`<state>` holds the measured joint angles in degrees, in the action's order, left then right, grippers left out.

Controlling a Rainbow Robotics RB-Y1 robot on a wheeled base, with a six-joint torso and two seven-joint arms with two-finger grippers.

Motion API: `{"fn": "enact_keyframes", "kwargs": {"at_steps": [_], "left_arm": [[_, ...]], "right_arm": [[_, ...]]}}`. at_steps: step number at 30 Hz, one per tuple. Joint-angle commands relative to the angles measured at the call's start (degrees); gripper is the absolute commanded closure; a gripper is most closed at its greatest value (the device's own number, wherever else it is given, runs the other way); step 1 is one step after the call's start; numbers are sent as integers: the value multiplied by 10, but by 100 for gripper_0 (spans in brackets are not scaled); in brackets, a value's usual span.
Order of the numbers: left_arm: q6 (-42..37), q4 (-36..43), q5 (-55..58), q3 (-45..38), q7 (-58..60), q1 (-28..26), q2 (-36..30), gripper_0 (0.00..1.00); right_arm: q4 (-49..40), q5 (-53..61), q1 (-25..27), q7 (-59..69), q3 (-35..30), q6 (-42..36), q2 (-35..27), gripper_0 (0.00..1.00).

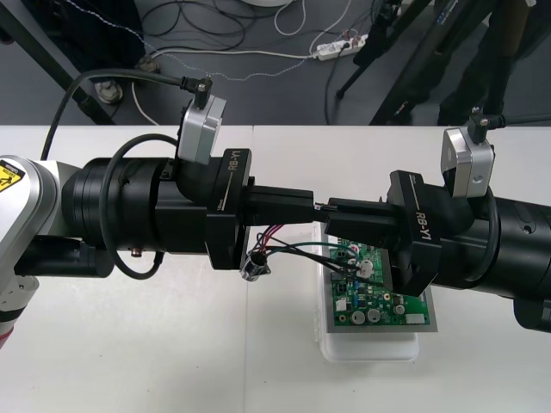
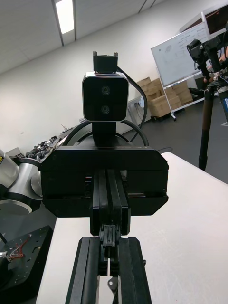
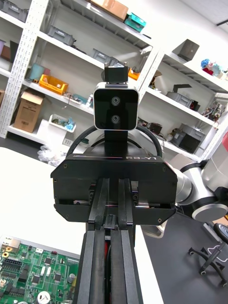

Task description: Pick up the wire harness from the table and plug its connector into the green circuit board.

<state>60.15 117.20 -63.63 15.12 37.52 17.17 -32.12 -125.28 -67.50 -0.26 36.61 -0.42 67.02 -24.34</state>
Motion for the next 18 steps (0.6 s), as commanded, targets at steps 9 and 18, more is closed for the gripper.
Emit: {"fn": "enact_keyframes", "kwargs": {"at_steps": [9, 18], "left_arm": [[-31, 12, 16, 5, -3, 27, 19, 100], [-41, 12, 19, 6, -11, 35, 19, 100]], "right_arm": [[-22, 4, -9, -21, 11, 9, -4, 20], [-22, 5, -9, -21, 1, 11, -28, 0]]}}
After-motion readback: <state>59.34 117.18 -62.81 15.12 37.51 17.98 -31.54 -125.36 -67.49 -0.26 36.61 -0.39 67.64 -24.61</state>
